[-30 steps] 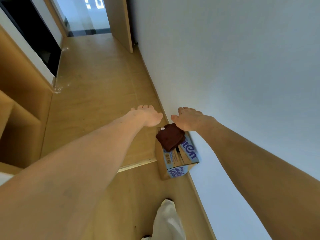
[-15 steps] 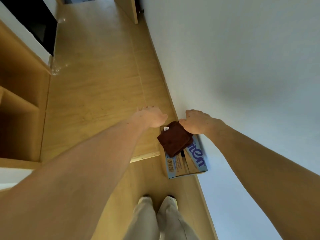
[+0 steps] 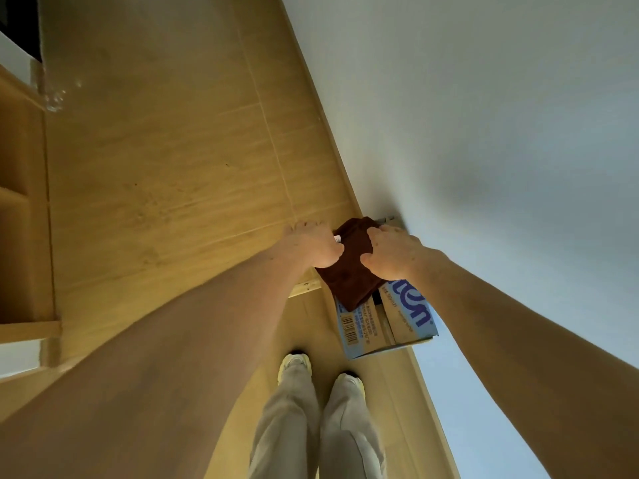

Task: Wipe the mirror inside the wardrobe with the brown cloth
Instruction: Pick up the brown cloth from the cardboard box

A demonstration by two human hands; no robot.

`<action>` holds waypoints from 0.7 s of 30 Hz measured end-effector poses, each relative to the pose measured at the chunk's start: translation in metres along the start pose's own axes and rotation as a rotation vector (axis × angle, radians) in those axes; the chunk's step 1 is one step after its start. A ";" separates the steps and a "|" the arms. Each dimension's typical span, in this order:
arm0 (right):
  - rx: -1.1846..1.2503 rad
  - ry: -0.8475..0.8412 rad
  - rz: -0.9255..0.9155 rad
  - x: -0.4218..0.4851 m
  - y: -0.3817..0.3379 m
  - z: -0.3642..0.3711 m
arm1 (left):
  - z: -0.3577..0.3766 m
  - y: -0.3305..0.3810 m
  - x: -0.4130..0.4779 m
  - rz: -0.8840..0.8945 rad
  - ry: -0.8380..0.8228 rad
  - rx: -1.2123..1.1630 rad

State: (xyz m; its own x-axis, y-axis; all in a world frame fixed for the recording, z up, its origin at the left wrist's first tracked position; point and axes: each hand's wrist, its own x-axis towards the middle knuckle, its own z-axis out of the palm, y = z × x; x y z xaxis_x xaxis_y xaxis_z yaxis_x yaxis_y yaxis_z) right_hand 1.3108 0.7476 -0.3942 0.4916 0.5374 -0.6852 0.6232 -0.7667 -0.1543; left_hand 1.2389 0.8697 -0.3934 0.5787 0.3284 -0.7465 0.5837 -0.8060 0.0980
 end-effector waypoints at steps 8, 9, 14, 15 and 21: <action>0.011 -0.025 0.012 0.055 0.002 0.050 | 0.041 -0.007 0.062 0.019 -0.022 -0.017; 0.009 -0.029 0.018 0.060 0.001 0.057 | 0.047 -0.008 0.068 0.020 -0.025 -0.016; 0.025 -0.030 0.070 0.081 0.004 0.083 | 0.066 -0.008 0.094 0.071 -0.026 0.016; 0.030 -0.032 0.080 0.084 0.004 0.087 | 0.068 -0.008 0.098 0.074 -0.030 0.027; 0.106 -0.026 0.129 0.100 -0.001 0.108 | 0.079 -0.004 0.117 0.026 -0.059 -0.040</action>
State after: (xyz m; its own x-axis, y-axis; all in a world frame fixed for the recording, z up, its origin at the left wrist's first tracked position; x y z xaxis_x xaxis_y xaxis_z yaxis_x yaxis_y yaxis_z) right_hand 1.2931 0.7641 -0.5396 0.5462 0.4243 -0.7223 0.4876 -0.8621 -0.1376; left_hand 1.2595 0.8722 -0.5334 0.5605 0.2769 -0.7805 0.5919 -0.7932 0.1436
